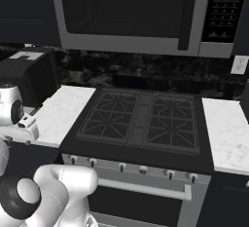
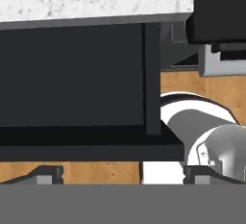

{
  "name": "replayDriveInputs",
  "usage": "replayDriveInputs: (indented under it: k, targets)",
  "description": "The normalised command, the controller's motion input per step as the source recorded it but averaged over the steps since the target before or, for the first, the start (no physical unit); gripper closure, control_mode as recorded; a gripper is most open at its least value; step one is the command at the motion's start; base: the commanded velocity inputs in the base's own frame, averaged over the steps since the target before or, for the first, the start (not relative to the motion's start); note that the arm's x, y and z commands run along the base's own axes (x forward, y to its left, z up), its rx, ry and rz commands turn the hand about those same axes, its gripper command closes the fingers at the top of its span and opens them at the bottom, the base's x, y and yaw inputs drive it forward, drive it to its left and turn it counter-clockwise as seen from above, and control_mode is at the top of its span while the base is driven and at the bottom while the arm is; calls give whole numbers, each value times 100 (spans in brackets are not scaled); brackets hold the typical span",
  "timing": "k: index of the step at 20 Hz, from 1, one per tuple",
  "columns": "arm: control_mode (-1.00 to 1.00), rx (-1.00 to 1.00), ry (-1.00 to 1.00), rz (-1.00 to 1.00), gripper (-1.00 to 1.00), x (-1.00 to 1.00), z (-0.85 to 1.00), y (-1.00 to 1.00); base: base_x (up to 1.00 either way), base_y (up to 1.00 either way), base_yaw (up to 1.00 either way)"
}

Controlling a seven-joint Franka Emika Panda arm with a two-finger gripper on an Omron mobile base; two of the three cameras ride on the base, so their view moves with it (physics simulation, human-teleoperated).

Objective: Place the appropriate cutting tool for cutting the avocado skin on the cutting board.

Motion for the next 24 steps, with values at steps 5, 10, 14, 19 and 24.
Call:
replayDriveInputs:
  k: [5, 10, 14, 19, 24]
  targets:
    - [-100, 0, 11, -8, -100, -6, -46, 100, 0, 0, 0]
    - [-100, -6, 12, -5, -100, 2, -44, 100, 0, 0, 0]
    - [-100, -23, 0, 0, -100, 0, -28, 90, 0, 0, 0]
    - [-100, -20, 0, 2, -100, 7, -27, 64, 0, 0, 0]
    - [-100, -4, 4, 7, -100, 19, -36, 42, 0, 0, 0]
